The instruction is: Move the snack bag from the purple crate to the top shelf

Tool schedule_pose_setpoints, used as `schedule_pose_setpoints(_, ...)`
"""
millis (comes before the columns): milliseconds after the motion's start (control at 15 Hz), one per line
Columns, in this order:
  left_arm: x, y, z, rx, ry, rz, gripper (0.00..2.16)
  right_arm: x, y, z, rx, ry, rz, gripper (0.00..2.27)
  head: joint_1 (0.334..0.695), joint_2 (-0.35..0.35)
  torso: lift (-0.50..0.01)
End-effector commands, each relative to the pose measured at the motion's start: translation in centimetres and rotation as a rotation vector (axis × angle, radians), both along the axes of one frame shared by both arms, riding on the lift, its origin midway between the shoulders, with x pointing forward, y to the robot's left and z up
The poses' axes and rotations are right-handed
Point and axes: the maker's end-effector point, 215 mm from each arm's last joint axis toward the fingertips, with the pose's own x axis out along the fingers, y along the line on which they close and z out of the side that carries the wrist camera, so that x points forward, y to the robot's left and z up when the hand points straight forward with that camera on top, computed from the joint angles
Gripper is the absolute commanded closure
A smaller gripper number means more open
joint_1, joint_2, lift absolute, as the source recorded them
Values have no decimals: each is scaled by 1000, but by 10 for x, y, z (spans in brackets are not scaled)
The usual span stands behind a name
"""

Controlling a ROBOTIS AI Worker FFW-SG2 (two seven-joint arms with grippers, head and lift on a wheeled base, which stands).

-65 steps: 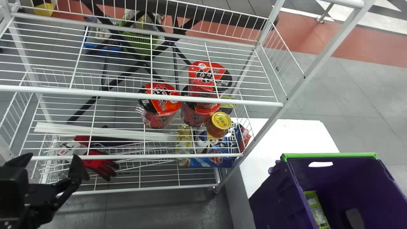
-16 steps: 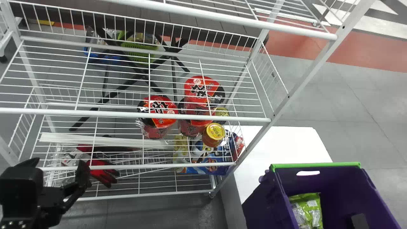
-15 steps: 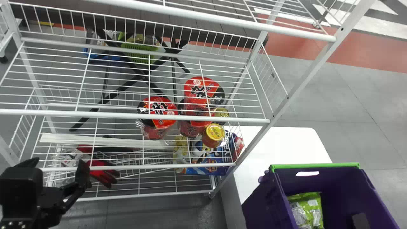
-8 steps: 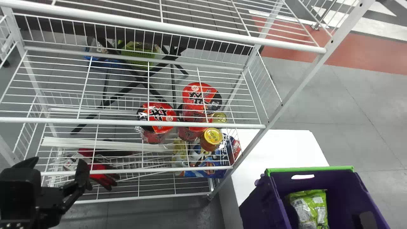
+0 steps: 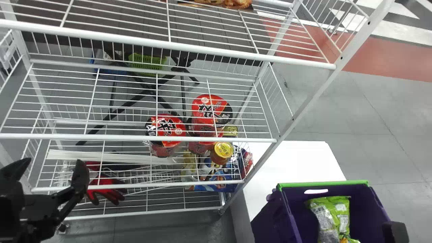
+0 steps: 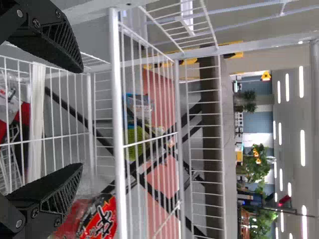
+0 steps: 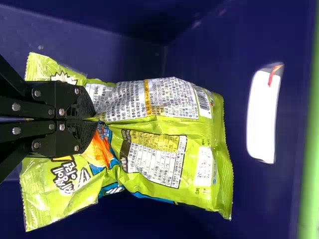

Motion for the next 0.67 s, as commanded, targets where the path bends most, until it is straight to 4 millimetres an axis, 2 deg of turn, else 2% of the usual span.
schedule_pose_setpoints(0,-2,1,10,2,-3,-2,161,6,1,15,10,-40,-19,1980,695,-350,-305)
schedule_pose_setpoints(200,-5,0,25,-2,-16,-5,161,7,4,23,12,-59,-17,1980,695,-350,-293)
schedule_pose_setpoints(600,-7,-4,29,-5,-10,-16,161,9,4,53,43,-132,-35,1980,695,-350,-269)
